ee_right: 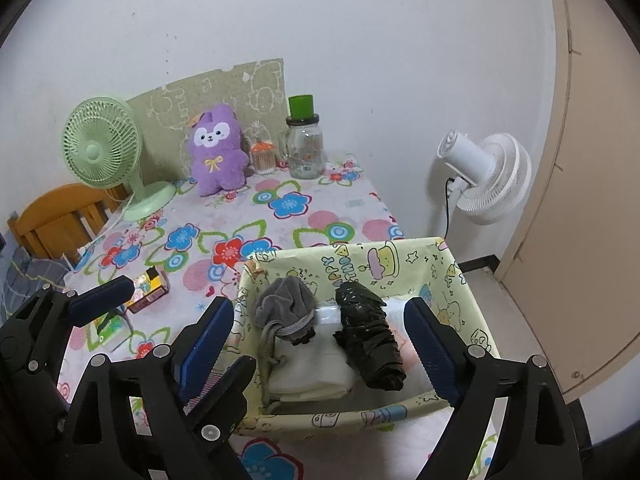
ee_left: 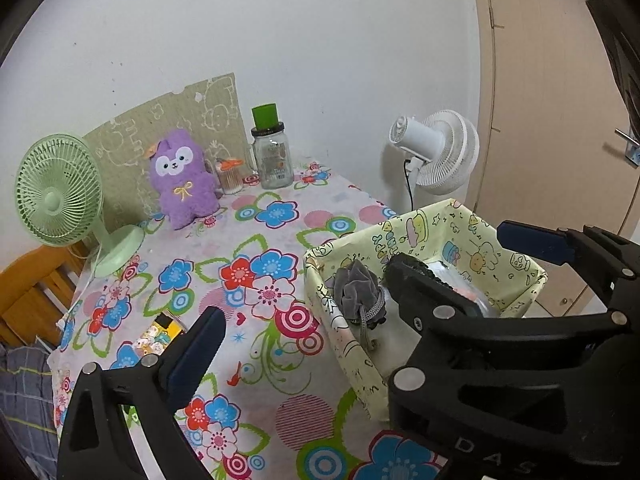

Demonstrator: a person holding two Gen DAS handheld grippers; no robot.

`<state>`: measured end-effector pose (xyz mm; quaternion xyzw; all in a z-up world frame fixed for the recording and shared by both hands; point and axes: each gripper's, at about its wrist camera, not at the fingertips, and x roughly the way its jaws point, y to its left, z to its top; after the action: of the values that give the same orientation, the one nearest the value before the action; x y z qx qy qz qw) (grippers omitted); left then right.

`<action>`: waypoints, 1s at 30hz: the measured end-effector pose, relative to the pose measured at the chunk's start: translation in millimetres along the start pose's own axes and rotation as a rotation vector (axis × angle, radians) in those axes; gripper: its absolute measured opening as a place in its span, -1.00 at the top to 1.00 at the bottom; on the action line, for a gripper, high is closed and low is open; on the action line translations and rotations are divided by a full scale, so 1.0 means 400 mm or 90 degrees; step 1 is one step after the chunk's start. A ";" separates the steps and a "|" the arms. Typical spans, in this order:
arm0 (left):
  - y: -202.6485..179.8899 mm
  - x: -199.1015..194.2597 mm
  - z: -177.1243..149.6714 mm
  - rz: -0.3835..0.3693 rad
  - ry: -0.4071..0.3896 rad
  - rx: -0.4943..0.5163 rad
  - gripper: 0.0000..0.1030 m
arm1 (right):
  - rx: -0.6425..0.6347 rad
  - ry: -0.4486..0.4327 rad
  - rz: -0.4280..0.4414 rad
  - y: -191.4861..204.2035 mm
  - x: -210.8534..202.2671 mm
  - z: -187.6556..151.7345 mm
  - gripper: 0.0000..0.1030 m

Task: Organize soft objects
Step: 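Open the right tool to release the black bundle into the box, then withdraw both tools from the gift box toward the two tissue packs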

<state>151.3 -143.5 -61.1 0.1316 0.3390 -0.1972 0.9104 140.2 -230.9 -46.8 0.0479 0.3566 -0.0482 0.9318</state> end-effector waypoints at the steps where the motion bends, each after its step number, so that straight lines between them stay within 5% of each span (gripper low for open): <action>1: 0.001 -0.004 0.000 0.000 -0.002 0.000 -0.97 | 0.000 -0.003 -0.001 0.002 -0.005 0.000 -0.76; 30: 0.072 -0.141 -0.038 0.022 -0.049 0.006 -0.99 | -0.029 -0.061 -0.004 0.121 -0.122 -0.010 -0.91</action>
<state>116.8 -96.9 -31.5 0.1340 0.3008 -0.1881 0.9253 107.5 -179.6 -14.3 0.0232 0.3125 -0.0456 0.9486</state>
